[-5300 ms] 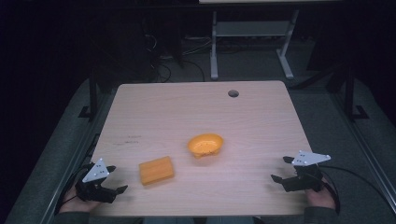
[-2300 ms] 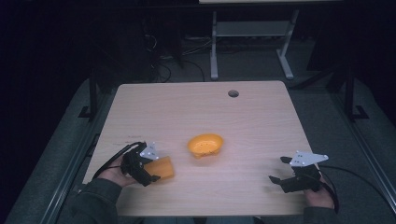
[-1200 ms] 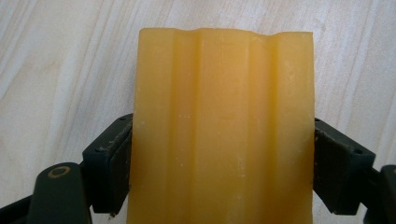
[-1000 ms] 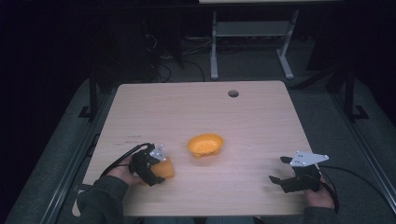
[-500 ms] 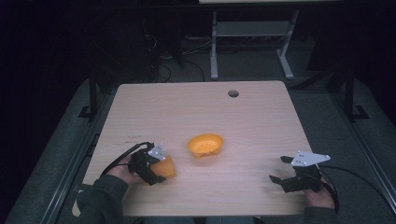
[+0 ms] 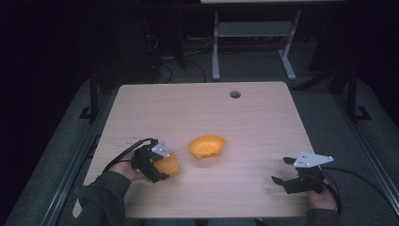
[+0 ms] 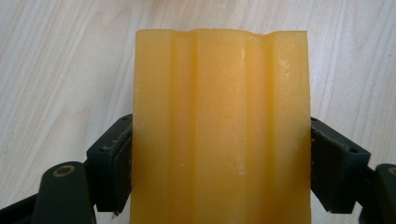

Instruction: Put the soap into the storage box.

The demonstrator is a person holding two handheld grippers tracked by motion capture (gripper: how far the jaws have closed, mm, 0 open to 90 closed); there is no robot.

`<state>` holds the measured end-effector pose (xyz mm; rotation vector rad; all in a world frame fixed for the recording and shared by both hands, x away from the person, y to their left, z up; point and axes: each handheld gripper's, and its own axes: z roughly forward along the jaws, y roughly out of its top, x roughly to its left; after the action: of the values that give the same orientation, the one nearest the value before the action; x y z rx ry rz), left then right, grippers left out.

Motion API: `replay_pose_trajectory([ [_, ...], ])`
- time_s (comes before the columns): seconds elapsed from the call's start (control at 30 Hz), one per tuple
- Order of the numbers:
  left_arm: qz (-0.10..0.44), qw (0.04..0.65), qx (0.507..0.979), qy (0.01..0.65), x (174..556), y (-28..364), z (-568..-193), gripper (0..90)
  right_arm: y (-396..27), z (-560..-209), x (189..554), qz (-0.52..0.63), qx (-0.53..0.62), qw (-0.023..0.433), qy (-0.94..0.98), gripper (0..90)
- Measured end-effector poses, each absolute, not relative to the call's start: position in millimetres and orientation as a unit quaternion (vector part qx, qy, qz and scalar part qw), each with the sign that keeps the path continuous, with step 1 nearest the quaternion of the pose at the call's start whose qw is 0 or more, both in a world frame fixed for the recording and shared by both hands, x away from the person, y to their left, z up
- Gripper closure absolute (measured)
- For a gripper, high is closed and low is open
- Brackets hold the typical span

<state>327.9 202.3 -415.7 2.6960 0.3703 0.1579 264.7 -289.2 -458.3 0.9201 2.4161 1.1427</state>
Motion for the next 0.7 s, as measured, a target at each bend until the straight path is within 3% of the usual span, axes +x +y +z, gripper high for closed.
replay_pose_trajectory([
  [0.7,0.066,0.214,0.968,0.114,340,188,-391,20.9,-290,-457,265,0.406,0.319,0.158,0.842,13.7],
])
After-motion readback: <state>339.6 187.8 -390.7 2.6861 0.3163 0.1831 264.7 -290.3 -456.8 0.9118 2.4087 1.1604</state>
